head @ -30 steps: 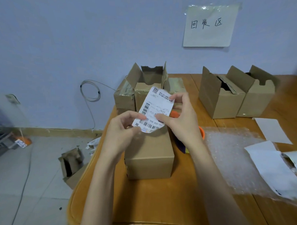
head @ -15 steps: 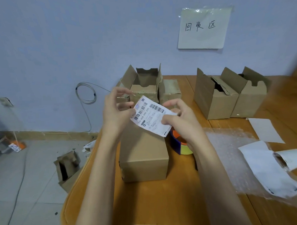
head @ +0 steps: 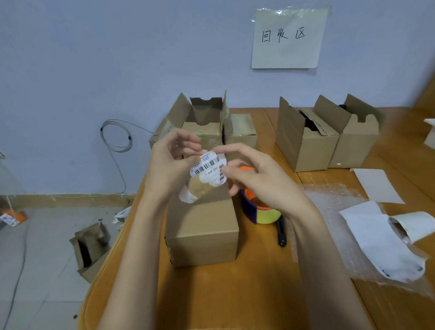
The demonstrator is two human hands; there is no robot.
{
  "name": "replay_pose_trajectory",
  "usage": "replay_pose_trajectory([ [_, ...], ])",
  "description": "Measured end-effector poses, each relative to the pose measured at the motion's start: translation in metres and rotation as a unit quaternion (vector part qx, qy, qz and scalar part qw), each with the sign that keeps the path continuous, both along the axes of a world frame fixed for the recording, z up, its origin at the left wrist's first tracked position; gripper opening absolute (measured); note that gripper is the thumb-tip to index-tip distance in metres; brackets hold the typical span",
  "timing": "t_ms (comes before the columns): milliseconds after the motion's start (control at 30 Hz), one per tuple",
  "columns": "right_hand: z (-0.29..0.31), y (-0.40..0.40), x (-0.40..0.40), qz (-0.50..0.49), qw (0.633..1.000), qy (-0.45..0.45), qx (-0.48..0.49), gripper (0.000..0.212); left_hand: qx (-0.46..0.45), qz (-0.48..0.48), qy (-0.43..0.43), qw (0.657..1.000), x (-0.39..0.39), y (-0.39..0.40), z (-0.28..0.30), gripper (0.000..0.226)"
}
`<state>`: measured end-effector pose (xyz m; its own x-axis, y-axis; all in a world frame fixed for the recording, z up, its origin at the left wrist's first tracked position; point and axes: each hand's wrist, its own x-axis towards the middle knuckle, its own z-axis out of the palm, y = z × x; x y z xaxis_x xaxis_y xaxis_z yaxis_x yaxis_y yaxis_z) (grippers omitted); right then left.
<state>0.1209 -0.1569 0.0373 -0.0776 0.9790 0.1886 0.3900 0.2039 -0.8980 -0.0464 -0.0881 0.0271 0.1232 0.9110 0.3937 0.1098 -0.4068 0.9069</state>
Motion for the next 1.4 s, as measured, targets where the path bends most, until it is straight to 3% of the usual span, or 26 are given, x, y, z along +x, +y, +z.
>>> replay_pose_trajectory([
  [167,-0.008,0.004,-0.006,0.001,0.999,-0.044,-0.026,0.042,0.052,0.003,0.022,0.998,-0.003,0.003,-0.007,0.024],
  [367,-0.021,0.018,-0.016,-0.084,0.986,-0.143,-0.009,0.022,0.050,-0.009,0.036,0.998,-0.010,0.006,-0.007,0.027],
  [500,-0.019,0.021,-0.017,-0.131,0.991,-0.014,-0.025,0.050,0.045,-0.027,0.041,0.998,-0.012,0.005,-0.004,0.028],
  [633,-0.017,0.019,-0.015,-0.071,0.997,-0.020,-0.010,0.016,0.038,-0.043,0.048,0.997,-0.014,0.008,-0.003,0.027],
  [733,-0.020,0.018,-0.015,-0.035,0.998,-0.011,-0.040,0.040,0.044,-0.026,0.060,0.997,-0.013,0.012,-0.004,0.030],
  [867,-0.015,0.017,-0.018,-0.013,0.995,0.046,-0.087,0.043,0.069,-0.004,0.075,0.995,-0.012,0.016,-0.009,0.036],
  [1133,-0.026,0.029,-0.031,-0.032,0.990,0.011,-0.134,0.047,0.043,0.034,0.093,0.994,-0.013,0.030,-0.035,0.054],
  [1400,-0.029,0.033,-0.029,-0.018,0.990,-0.072,-0.120,0.051,0.042,0.043,0.148,0.987,-0.009,0.031,-0.039,0.042],
])
